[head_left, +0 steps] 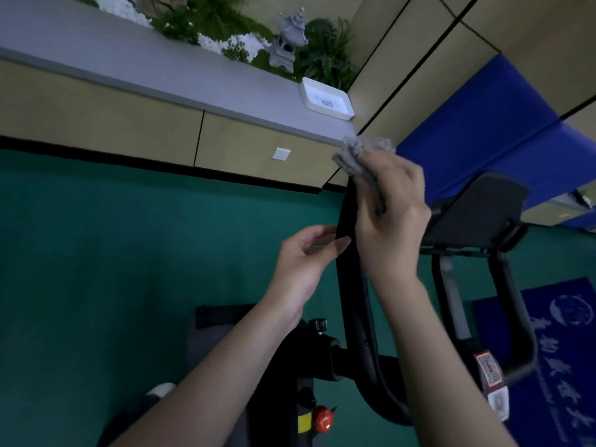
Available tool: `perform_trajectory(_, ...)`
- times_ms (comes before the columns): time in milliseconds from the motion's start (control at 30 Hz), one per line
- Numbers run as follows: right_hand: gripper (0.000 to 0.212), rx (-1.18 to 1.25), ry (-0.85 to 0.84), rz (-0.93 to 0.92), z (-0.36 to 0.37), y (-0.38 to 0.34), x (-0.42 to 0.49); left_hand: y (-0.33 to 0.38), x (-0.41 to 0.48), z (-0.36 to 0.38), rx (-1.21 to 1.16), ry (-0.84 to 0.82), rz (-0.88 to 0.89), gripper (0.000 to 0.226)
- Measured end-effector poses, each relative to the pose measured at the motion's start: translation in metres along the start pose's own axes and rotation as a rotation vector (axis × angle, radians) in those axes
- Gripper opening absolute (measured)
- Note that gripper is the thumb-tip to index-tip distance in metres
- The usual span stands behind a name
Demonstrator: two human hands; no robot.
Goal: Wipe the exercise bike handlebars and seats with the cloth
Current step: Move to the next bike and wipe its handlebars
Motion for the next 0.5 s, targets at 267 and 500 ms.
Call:
perform_trajectory(267,0.022,0.180,0.342,0.444,-0.004,0.009,-0.004,-0.001,0.005,-0.005,0.059,-0.030,0.003,0.019)
perform_trajectory(500,0.021,0.448,-0.079,0.768,0.006,0.038,0.027,-0.002,0.007,-0.006,0.074,-0.046,0.001,0.020)
Point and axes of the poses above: each hand's wrist, its own x-axis towards the middle knuckle, its own z-axis out of the palm, y = z × x, the point moved 3 cm from there along x, towards the middle knuckle, and after that the axes turned 6 degrees about -y, right-handed, at the moved point
